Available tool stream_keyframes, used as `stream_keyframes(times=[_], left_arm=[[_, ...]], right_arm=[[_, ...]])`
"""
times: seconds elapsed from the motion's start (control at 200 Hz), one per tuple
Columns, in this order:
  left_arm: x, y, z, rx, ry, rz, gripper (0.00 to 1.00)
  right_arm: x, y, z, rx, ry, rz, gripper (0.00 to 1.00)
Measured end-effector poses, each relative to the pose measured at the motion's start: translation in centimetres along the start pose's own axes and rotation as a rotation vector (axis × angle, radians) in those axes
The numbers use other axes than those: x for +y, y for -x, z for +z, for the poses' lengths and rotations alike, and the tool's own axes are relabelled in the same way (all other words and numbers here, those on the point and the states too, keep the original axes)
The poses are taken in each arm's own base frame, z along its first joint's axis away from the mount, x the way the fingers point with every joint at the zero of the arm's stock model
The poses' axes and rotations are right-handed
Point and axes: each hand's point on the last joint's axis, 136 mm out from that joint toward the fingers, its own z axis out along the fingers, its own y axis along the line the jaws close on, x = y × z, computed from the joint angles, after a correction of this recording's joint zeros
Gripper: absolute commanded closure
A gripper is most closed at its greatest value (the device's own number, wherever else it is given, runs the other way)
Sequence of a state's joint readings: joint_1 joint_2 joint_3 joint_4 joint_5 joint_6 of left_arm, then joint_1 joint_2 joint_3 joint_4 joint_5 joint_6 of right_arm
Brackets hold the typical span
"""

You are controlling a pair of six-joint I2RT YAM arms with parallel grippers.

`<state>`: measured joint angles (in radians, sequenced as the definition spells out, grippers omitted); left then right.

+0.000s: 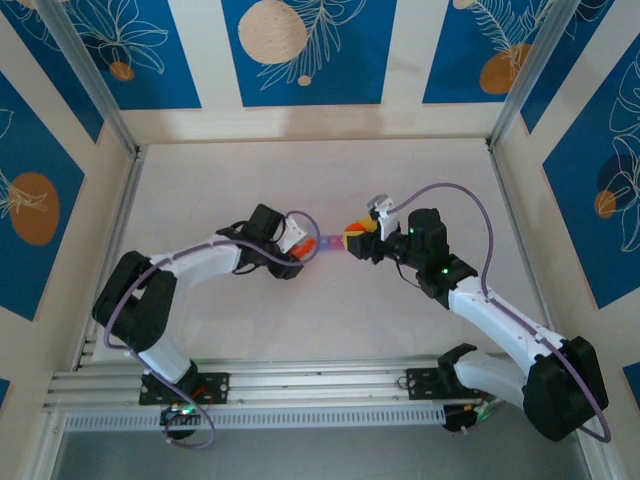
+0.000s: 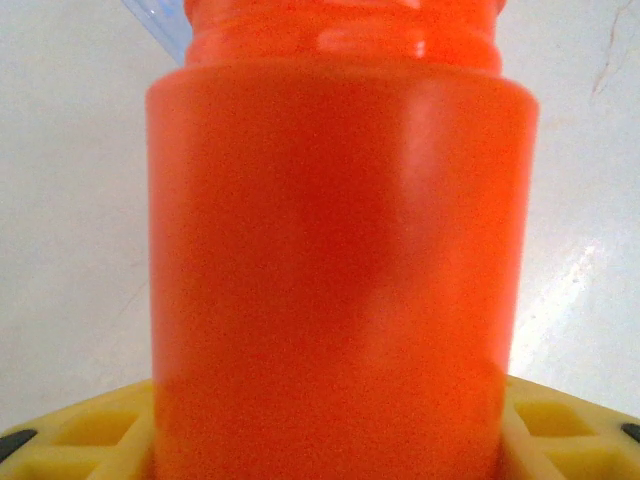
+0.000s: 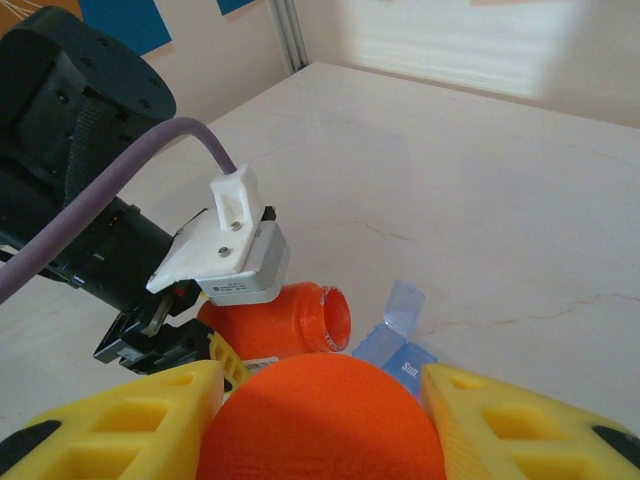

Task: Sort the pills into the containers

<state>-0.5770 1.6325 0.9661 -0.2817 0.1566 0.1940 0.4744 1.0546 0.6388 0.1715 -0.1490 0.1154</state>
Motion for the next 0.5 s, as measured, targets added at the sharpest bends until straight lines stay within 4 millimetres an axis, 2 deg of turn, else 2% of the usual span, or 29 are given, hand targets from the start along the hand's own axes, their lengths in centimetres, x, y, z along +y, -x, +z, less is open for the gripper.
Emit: stream_keyframes(times=[0.5], left_arm=[[0.42, 0.17, 0.96, 0.118, -0.026, 0.023, 1.00]], right_arm=[[0.14, -0.02, 0.03, 0.001, 0.004, 0.009, 0.70]])
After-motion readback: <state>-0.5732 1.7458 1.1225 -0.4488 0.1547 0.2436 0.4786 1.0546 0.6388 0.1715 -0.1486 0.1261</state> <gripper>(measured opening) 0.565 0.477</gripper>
